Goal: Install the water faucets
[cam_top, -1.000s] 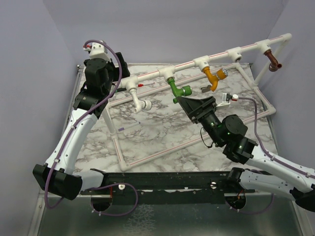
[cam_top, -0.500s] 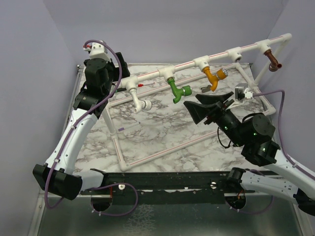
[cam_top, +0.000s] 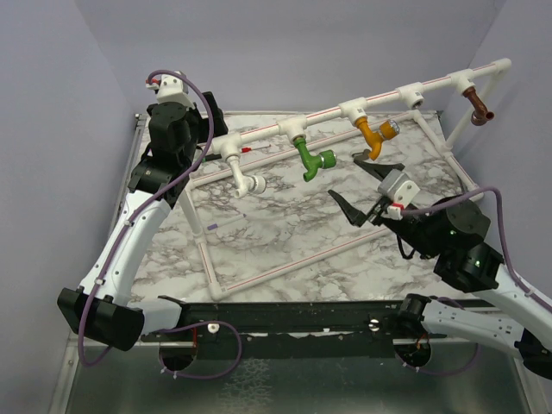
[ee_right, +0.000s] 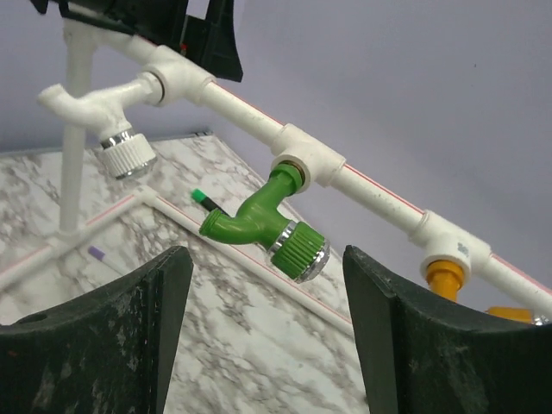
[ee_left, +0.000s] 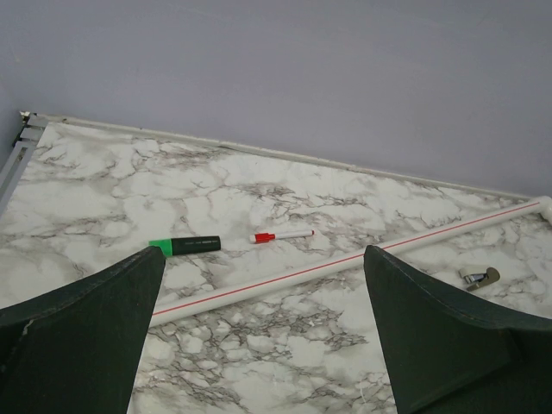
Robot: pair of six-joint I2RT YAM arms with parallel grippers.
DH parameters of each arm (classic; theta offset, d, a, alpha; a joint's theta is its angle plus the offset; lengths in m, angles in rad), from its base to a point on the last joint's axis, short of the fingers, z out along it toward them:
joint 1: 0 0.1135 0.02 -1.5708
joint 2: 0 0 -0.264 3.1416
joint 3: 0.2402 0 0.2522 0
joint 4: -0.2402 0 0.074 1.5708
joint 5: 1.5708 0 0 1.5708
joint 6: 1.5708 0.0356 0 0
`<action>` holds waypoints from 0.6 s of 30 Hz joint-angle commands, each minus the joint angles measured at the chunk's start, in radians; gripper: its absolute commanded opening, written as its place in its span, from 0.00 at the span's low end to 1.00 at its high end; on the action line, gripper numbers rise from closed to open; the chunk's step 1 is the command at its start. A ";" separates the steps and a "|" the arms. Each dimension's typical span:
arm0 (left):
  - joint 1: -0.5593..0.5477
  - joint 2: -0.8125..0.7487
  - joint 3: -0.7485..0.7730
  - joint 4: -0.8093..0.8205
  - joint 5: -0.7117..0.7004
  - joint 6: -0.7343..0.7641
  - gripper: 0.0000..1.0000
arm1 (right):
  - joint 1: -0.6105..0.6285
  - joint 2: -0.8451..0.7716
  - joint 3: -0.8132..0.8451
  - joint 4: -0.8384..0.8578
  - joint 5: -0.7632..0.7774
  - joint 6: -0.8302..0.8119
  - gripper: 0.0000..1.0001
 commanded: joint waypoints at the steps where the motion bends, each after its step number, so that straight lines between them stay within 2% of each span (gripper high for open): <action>1: -0.018 0.050 -0.061 -0.196 0.066 0.012 0.99 | 0.007 0.000 0.052 -0.096 -0.085 -0.334 0.75; 5: -0.018 0.051 -0.061 -0.196 0.066 0.012 0.99 | 0.006 0.030 0.091 -0.160 -0.112 -0.487 0.75; 11: -0.018 0.052 -0.061 -0.196 0.064 0.013 0.99 | 0.007 0.084 0.077 -0.190 -0.063 -0.706 0.75; 15: -0.018 0.052 -0.061 -0.198 0.063 0.013 0.99 | 0.007 0.111 0.044 -0.169 -0.054 -0.821 0.75; 18: -0.018 0.051 -0.061 -0.197 0.059 0.015 0.99 | 0.007 0.123 0.006 -0.091 -0.042 -0.884 0.75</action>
